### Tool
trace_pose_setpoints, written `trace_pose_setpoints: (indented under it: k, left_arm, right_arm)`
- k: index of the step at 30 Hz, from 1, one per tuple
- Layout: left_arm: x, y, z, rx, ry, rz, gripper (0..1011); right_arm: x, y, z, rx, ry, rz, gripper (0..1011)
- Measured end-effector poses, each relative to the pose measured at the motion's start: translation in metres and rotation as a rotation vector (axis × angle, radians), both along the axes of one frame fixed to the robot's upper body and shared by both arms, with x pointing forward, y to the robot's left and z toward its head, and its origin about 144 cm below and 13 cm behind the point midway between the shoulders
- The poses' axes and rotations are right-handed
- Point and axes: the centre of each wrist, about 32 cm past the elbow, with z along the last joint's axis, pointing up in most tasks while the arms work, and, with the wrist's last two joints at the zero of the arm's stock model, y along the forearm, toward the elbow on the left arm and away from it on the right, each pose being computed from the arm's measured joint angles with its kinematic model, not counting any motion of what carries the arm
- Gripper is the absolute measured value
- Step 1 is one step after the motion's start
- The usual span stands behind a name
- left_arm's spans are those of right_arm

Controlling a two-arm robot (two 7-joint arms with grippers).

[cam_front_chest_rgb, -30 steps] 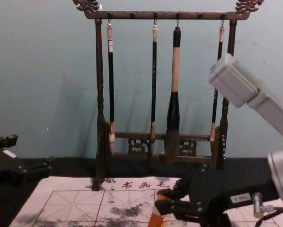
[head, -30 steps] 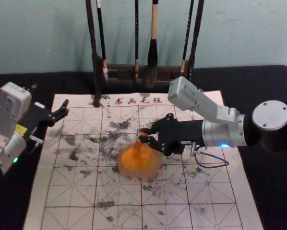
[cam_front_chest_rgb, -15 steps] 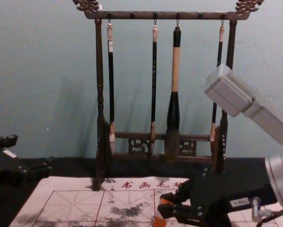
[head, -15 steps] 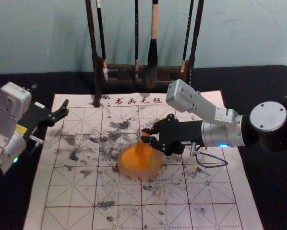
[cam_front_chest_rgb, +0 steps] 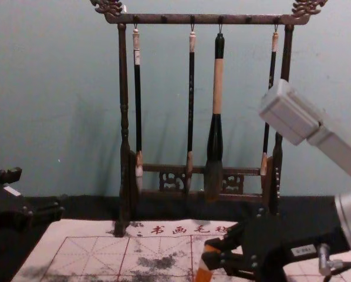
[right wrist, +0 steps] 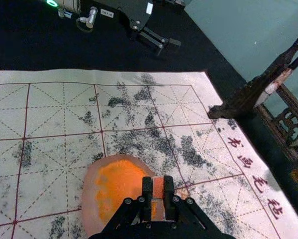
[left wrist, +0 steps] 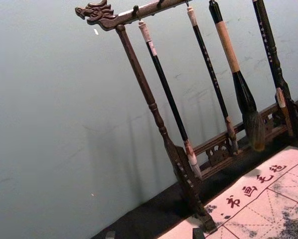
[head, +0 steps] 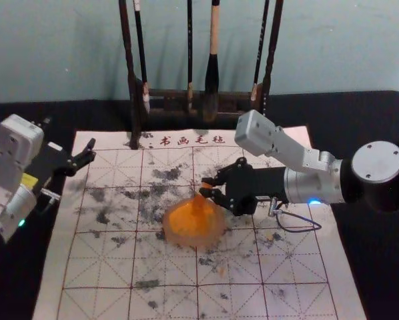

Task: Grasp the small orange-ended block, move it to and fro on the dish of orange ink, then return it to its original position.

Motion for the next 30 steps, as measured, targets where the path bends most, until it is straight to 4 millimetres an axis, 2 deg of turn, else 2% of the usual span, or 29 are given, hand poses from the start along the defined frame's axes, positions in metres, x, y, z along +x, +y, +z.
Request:
trace_pose_setpoints:
  k: [30]
  left_arm:
    - [0.000, 0.000, 0.000, 0.000, 0.000, 0.000, 1001]
  right_arm:
    - [-0.022, -0.014, 0.004, 0.009, 0.006, 0.052, 136]
